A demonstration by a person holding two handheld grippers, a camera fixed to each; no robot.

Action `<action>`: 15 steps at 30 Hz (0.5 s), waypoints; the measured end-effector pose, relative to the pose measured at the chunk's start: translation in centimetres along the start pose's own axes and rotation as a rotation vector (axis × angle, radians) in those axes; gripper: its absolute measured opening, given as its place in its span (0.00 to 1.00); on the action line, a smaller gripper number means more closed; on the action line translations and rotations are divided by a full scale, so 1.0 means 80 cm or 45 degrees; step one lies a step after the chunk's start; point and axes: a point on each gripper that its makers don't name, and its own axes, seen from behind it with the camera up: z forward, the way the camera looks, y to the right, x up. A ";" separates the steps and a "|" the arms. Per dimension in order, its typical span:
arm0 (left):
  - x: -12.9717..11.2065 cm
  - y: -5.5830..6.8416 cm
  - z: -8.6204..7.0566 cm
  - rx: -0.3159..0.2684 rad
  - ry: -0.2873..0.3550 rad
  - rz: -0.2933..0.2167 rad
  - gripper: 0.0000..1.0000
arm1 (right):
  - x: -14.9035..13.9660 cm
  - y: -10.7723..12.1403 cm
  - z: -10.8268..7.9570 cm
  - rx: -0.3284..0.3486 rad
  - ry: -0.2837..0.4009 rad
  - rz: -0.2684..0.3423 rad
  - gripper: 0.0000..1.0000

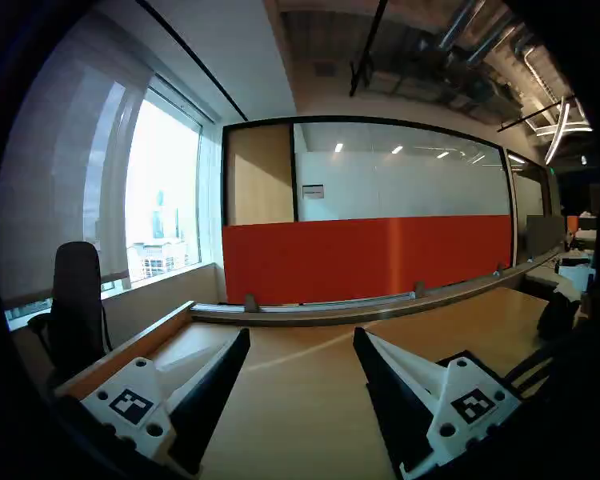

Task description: Fold towel

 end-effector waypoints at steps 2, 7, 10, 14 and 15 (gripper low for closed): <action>0.007 0.000 -0.002 -0.002 -0.004 -0.003 0.96 | 0.011 0.000 -0.002 -0.002 0.000 -0.004 1.00; 0.018 -0.001 -0.004 -0.007 -0.032 -0.001 0.96 | 0.028 -0.008 -0.005 0.010 -0.015 -0.018 1.00; 0.022 0.002 -0.004 -0.020 -0.050 0.005 0.96 | 0.033 -0.012 -0.005 0.016 -0.033 -0.028 1.00; 0.023 0.009 -0.003 -0.052 -0.078 -0.001 0.96 | 0.039 -0.016 -0.004 0.033 -0.052 -0.046 1.00; 0.023 0.011 -0.003 -0.059 -0.086 -0.001 0.96 | 0.040 -0.017 -0.004 0.039 -0.058 -0.051 1.00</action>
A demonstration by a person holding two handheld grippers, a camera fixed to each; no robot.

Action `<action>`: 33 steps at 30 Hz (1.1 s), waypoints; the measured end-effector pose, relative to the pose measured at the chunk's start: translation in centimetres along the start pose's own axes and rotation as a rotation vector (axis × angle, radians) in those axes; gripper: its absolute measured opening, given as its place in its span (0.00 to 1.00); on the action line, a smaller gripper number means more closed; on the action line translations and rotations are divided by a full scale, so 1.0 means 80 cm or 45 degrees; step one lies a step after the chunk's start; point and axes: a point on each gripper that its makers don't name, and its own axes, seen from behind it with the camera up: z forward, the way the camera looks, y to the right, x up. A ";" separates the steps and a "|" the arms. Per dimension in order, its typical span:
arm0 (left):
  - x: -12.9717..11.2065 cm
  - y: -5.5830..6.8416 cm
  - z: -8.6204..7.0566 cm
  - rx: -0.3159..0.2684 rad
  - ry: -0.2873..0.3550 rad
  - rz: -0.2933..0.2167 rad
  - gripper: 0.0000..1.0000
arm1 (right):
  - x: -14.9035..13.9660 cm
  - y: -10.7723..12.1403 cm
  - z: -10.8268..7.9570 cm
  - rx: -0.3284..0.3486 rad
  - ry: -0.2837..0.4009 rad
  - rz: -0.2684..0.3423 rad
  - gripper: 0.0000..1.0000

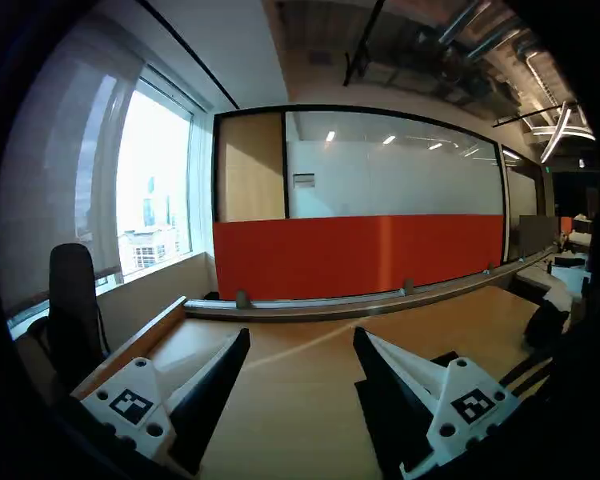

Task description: Fold towel

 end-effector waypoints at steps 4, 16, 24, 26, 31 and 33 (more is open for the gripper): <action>-0.002 0.009 0.001 -0.032 -0.032 0.009 0.96 | 0.001 -0.005 0.000 0.028 -0.027 -0.025 1.00; -0.021 0.034 0.002 -0.160 -0.156 0.075 0.96 | -0.012 -0.038 -0.010 0.185 -0.139 -0.139 1.00; -0.040 0.048 0.000 -0.244 -0.229 0.107 0.96 | -0.038 -0.052 -0.018 0.289 -0.237 -0.198 1.00; -0.048 0.056 -0.002 -0.279 -0.251 0.101 0.96 | -0.043 -0.055 -0.019 0.316 -0.257 -0.209 1.00; -0.064 0.069 -0.006 -0.340 -0.300 0.092 0.96 | -0.060 -0.063 -0.022 0.391 -0.309 -0.240 1.00; -0.070 0.073 -0.007 -0.358 -0.314 0.101 0.96 | -0.067 -0.067 -0.023 0.420 -0.329 -0.256 1.00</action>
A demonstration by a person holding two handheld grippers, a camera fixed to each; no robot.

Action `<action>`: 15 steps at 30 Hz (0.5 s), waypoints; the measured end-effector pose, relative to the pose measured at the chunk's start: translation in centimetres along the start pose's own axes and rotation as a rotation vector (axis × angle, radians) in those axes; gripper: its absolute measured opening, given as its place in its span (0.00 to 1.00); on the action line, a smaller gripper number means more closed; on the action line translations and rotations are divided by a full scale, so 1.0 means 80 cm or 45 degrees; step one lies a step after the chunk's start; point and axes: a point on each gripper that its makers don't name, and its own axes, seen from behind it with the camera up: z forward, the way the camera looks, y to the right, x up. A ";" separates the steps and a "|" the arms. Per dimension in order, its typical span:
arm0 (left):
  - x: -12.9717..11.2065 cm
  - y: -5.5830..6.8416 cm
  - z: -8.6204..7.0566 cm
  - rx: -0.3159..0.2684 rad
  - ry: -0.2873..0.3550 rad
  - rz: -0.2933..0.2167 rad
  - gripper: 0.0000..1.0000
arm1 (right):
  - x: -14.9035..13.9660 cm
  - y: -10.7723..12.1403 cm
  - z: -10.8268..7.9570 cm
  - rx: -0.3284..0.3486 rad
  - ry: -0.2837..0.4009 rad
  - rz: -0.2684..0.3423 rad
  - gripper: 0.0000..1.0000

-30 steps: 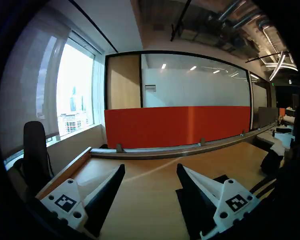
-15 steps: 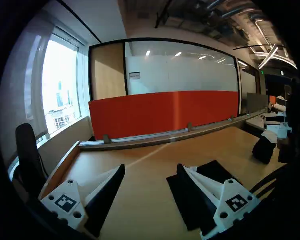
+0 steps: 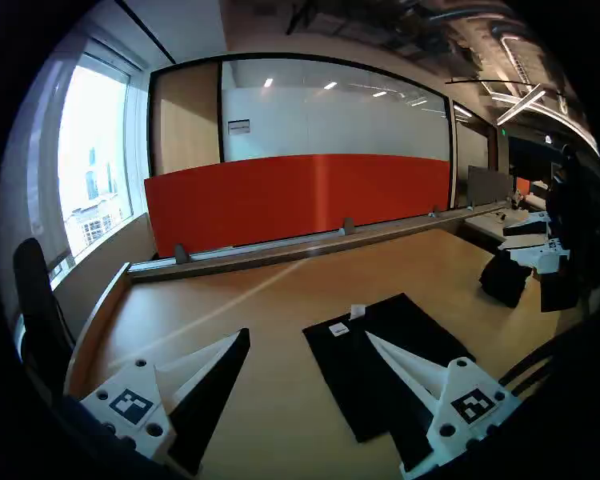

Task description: Fold towel

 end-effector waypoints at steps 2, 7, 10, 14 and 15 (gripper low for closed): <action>-0.004 0.005 0.001 -0.019 -0.012 0.017 0.96 | -0.005 -0.006 0.002 0.028 -0.017 -0.018 1.00; -0.020 0.016 0.005 -0.063 -0.051 0.053 0.96 | -0.016 -0.016 0.006 0.072 -0.052 -0.038 1.00; -0.030 0.021 0.008 -0.078 -0.071 0.064 0.96 | -0.023 -0.020 0.009 0.087 -0.066 -0.039 1.00; -0.043 0.026 0.013 -0.093 -0.087 0.065 0.96 | -0.038 -0.024 0.014 0.101 -0.091 -0.033 1.00; -0.046 0.027 0.014 -0.096 -0.092 0.064 0.96 | -0.042 -0.026 0.016 0.105 -0.098 -0.033 1.00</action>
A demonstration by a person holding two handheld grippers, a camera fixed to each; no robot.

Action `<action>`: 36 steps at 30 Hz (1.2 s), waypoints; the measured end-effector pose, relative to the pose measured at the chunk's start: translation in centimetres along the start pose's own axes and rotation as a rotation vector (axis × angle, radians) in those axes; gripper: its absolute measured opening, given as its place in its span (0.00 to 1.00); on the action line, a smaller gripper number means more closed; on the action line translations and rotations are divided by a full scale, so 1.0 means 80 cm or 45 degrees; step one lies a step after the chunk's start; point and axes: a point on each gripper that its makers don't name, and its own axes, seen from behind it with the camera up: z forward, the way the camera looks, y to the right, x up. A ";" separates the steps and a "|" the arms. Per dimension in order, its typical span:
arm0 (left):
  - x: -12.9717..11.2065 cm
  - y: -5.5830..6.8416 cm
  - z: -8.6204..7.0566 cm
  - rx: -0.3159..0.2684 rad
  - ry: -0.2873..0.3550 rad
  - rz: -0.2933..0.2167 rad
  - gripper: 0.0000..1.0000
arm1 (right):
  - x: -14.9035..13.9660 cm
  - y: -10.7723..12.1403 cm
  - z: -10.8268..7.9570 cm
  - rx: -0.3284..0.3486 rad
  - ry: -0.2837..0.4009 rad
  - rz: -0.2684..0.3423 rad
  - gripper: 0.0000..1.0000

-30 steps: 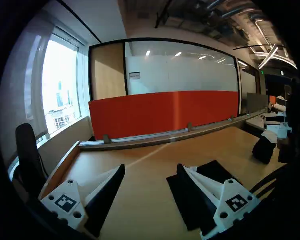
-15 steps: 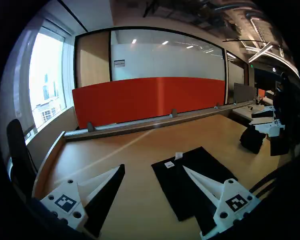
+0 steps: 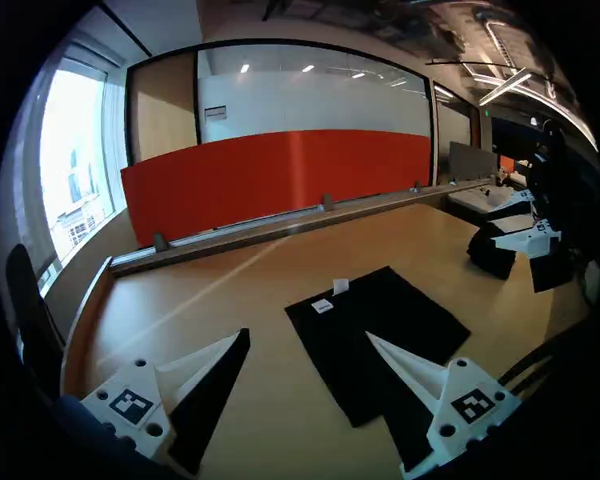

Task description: Fold towel

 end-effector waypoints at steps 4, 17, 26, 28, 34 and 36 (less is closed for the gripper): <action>-0.014 0.004 0.007 -0.011 -0.021 0.003 0.96 | -0.016 -0.005 0.006 0.017 -0.025 -0.003 1.00; -0.067 0.028 0.034 -0.063 -0.120 0.026 0.96 | -0.068 -0.021 0.027 0.072 -0.120 -0.025 1.00; -0.106 0.051 0.055 -0.116 -0.196 0.052 0.96 | -0.108 -0.042 0.043 0.130 -0.192 -0.020 1.00; -0.112 0.054 0.059 -0.124 -0.210 0.055 0.96 | -0.117 -0.044 0.046 0.132 -0.209 -0.019 1.00; -0.134 0.064 0.071 -0.158 -0.260 0.078 0.96 | -0.144 -0.050 0.053 0.149 -0.258 -0.022 1.00; -0.141 0.069 0.074 -0.172 -0.278 0.088 0.96 | -0.154 -0.053 0.054 0.160 -0.276 -0.028 1.00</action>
